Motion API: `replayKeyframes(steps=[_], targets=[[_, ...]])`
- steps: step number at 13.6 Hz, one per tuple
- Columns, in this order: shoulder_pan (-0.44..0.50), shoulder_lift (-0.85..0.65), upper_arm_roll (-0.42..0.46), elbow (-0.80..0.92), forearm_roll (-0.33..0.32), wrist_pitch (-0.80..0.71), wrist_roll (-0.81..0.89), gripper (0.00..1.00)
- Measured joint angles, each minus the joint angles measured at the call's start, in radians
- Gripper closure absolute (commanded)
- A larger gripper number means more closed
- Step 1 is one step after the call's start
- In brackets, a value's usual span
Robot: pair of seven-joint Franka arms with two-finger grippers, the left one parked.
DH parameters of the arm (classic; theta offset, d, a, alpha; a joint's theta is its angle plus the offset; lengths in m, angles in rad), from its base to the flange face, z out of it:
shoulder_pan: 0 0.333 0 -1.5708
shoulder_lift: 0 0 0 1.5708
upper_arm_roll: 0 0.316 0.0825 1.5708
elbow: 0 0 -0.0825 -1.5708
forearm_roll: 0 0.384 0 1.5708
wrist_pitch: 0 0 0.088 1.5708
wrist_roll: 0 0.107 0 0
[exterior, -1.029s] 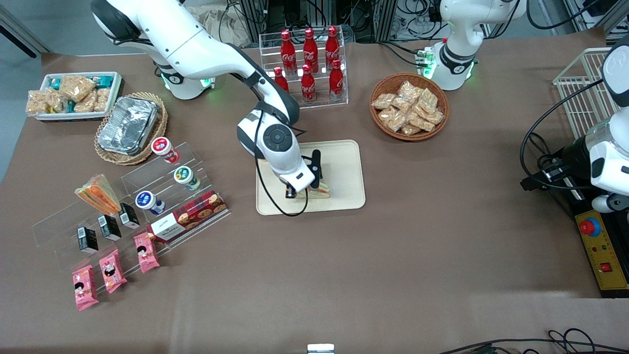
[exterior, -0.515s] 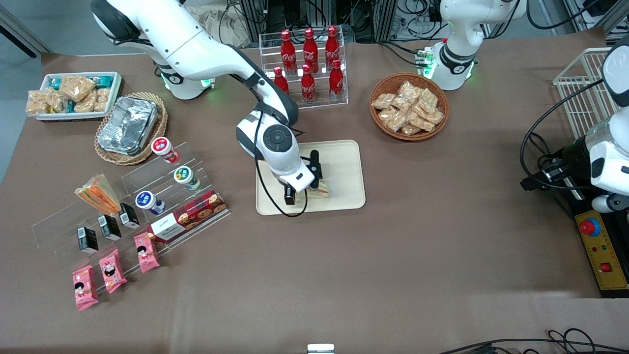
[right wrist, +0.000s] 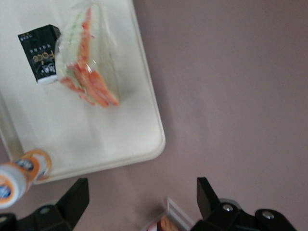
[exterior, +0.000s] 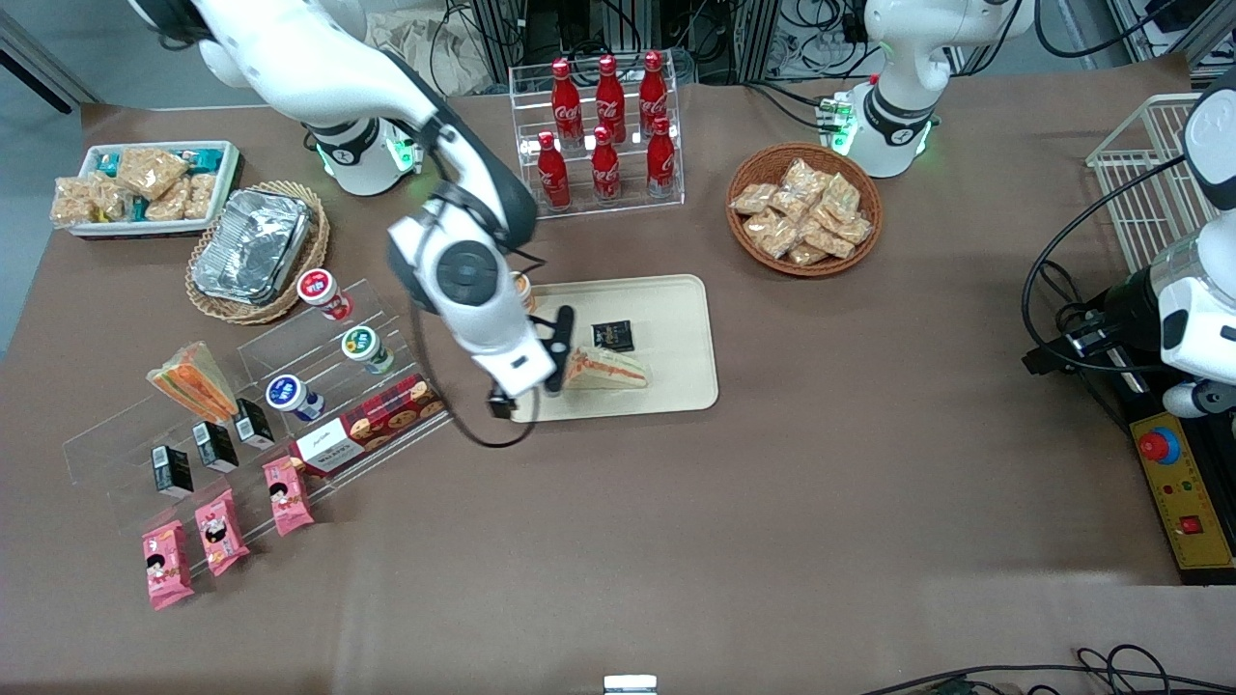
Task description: Place sandwich on tray
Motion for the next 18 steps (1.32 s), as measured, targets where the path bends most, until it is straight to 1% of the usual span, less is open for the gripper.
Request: replayKeyframes(steps=[2, 5, 8, 10, 12, 16, 18], targets=[[-0.110, -0.063, -0.008, 0.000, 0.028, -0.041, -0.003, 0.01], [-0.251, -0.128, -0.018, 0.000, 0.038, -0.054, 0.014, 0.01], [-0.324, -0.176, -0.020, -0.002, 0.040, -0.075, 0.118, 0.01], [-0.353, -0.211, -0.026, -0.003, 0.040, -0.120, 0.276, 0.01], [-0.406, -0.245, -0.029, -0.004, 0.040, -0.150, 0.398, 0.01], [-0.560, -0.274, -0.034, -0.008, 0.047, -0.152, 0.462, 0.01], [-0.606, -0.276, -0.037, -0.008, 0.082, -0.152, 0.521, 0.01]])
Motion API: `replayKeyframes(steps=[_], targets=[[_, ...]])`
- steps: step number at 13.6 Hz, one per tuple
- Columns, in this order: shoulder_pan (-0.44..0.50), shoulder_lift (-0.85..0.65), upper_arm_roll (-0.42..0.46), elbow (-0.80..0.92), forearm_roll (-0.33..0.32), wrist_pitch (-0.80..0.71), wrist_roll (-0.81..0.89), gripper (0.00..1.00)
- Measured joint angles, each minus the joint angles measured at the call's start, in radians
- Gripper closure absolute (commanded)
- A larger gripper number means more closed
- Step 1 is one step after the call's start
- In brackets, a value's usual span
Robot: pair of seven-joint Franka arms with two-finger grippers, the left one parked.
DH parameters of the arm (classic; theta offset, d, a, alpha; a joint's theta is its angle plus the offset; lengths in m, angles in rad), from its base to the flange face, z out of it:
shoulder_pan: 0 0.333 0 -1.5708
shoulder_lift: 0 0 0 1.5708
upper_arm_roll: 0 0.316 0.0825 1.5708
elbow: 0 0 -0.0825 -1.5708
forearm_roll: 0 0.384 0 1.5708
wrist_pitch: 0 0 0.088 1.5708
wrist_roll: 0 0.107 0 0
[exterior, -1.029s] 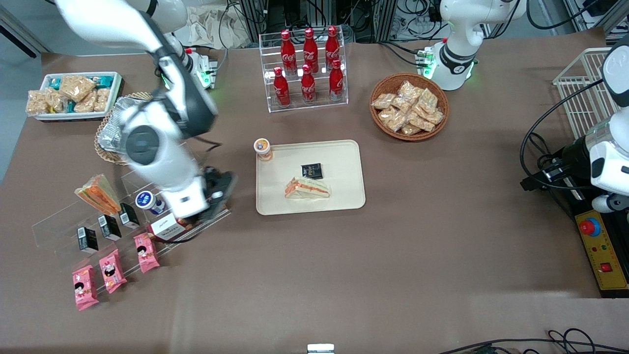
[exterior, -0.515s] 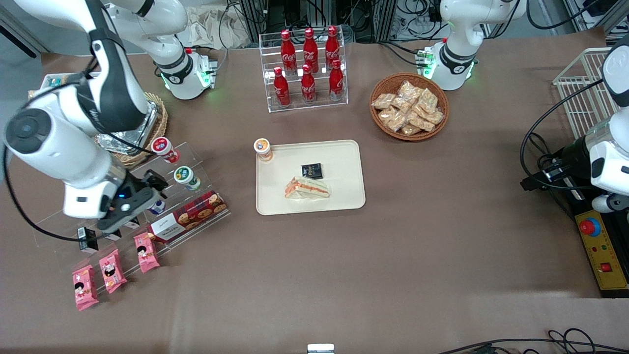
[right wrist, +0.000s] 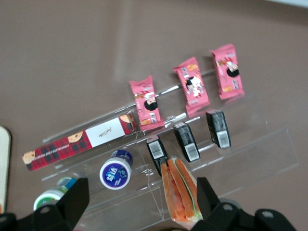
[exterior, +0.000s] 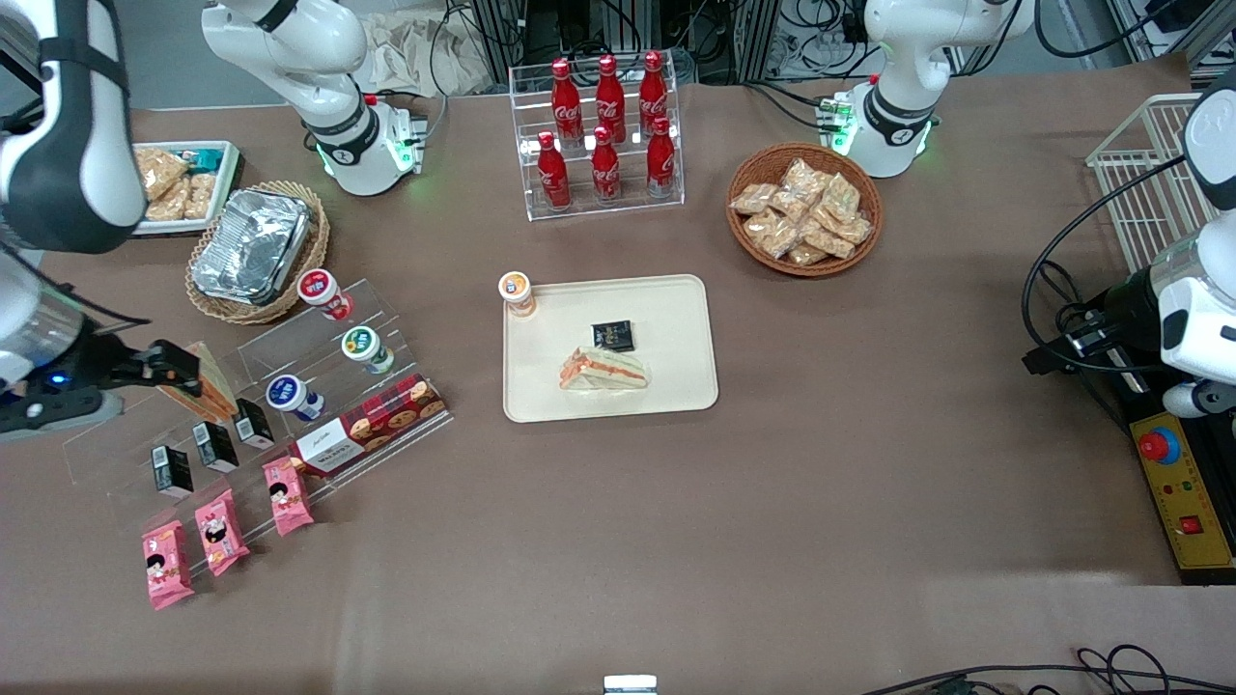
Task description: Place sandwich on tray
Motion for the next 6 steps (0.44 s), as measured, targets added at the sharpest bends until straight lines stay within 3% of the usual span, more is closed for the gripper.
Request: replayKeyframes(steps=[6], targets=[[-0.005, -0.014, 0.007, 0.000, 0.008, -0.062, 0.191, 0.01]])
